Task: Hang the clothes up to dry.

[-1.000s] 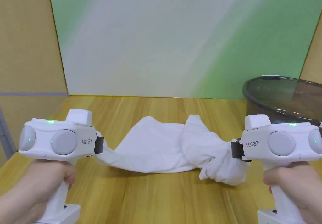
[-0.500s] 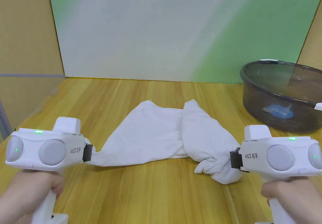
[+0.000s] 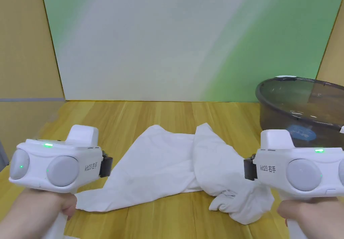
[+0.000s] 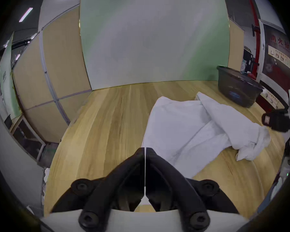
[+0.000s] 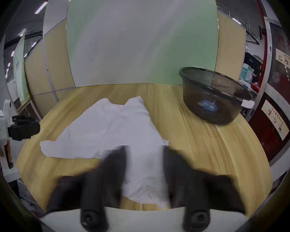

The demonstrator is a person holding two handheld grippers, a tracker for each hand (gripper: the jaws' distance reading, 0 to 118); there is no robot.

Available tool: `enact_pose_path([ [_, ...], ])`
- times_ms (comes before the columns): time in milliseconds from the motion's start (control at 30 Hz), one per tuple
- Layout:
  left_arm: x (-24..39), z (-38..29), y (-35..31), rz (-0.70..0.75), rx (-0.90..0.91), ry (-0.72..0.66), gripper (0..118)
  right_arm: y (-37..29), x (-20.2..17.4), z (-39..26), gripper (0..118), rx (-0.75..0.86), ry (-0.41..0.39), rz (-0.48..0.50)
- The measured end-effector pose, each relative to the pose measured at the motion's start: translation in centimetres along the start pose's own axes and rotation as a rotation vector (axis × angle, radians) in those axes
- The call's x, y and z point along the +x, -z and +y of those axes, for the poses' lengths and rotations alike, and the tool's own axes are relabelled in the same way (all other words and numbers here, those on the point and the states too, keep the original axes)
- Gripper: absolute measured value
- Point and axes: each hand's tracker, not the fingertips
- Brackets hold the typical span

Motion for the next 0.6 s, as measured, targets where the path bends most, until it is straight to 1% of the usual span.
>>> enact_pose_path([
  [33, 0.0, 0.0, 0.7, 0.009, -0.024, -0.021, 0, 0.4, -0.1, 0.0, 0, -0.007, -0.001, -0.015],
  [67, 0.1, 0.4, 1.4, 0.001, -0.028, -0.038, 0, 0.9, -0.1, -0.1, 0, -0.008, -0.008, -0.006],
  [100, 0.3, 0.8, 1.9, -0.018, -0.036, -0.036, 0, 1.2, -0.2, -0.1, 0, -0.009, -0.011, 0.000],
  [133, 0.6, 1.3, 2.7, -0.018, -0.042, -0.034, 0, 1.6, -0.5, -0.2, 0, -0.010, -0.004, 0.006],
  [233, 1.9, 3.7, 5.4, -0.007, -0.061, -0.028, 0, 2.7, -1.1, 0.2, 0, -0.018, -0.017, 0.011],
  [267, 2.4, 4.5, 6.6, -0.008, -0.069, -0.027, 3, 2.6, -1.6, 0.3, 0, -0.018, -0.022, 0.011],
  [300, 3.0, 5.2, 7.7, 0.000, -0.086, -0.032, 22, 3.0, -1.8, 0.4, 0, -0.020, -0.023, 0.014],
  [333, 3.8, 6.2, 9.4, 0.007, -0.105, -0.034, 22, 3.5, -1.8, 0.6, 0, -0.029, -0.020, 0.022],
  [367, 4.0, 7.5, 12.1, -0.006, -0.129, -0.030, 30, 4.1, -1.9, 0.7, 0, -0.036, -0.013, 0.028],
  [433, 5.3, 8.9, 15.3, 0.026, -0.139, -0.046, 60, 5.3, -2.1, 0.8, 0, -0.050, -0.008, 0.029],
  [467, 6.1, 9.7, 16.8, 0.037, -0.136, -0.046, 65, 5.8, -2.2, 1.0, 0, -0.060, -0.012, 0.022],
  [600, 8.6, 12.2, 22.0, 0.065, -0.149, -0.025, 64, 7.0, -2.3, 1.4, 0, -0.073, -0.012, 0.015],
])
